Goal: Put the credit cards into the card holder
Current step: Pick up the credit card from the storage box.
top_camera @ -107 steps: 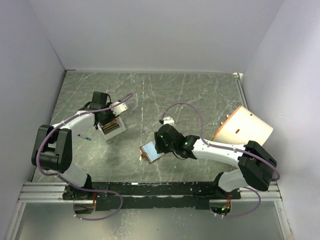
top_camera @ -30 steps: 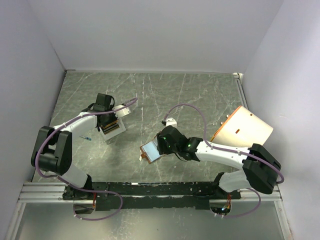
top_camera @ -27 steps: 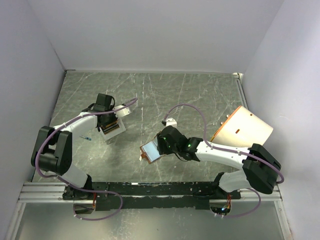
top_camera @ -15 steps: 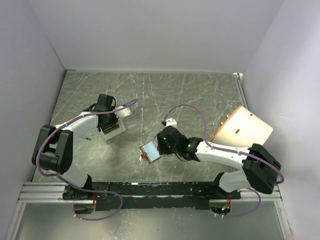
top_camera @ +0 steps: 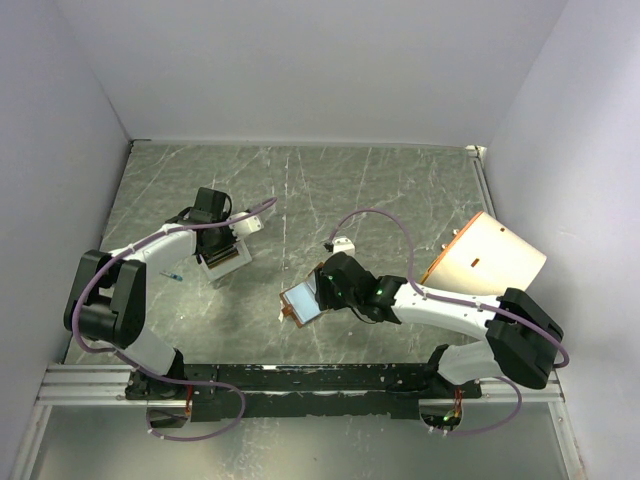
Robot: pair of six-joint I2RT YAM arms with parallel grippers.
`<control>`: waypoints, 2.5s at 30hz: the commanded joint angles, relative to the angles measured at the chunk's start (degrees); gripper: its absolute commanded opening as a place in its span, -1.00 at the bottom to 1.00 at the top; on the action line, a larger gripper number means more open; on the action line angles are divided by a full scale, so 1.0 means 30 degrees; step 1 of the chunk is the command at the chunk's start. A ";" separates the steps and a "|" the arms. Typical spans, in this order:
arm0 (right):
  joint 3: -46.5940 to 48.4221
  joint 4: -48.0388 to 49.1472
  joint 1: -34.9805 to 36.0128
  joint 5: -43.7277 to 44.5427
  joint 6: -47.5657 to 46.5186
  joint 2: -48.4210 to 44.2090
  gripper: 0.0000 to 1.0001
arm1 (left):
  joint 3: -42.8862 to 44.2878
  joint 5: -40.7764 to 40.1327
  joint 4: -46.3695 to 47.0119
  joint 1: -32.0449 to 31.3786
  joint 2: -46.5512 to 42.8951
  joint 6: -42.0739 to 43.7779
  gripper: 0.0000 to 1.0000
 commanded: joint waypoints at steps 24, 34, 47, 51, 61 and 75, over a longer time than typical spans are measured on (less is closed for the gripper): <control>-0.0114 0.0456 0.0036 0.0083 0.0125 -0.0186 -0.02 | 0.0762 0.1439 -0.2031 -0.0216 0.0004 -0.1119 -0.54; -0.0273 0.0514 0.0036 0.0118 0.0131 -0.0324 -0.02 | 0.0842 0.1355 -0.2159 -0.0216 0.0045 -0.1162 -0.55; -0.0120 0.0569 0.0036 0.0021 0.0109 -0.0185 -0.02 | 0.1058 0.0244 -0.1360 -0.0216 -0.0309 -0.1337 -0.69; -0.0192 0.0657 0.0036 -0.0030 0.0154 -0.0149 -0.02 | 0.1085 0.0053 -0.1396 -0.0216 -0.0357 -0.1416 -0.83; -0.0218 0.0717 0.0018 0.0064 0.0263 -0.0133 -0.02 | 0.1892 -0.1477 -0.1204 -0.0390 -0.1727 -0.3176 -0.87; 0.0580 0.0335 -0.0022 -0.0288 -0.0647 -0.0408 0.00 | 0.1992 -0.0814 -0.1395 -0.0564 -0.6761 -0.8292 -0.86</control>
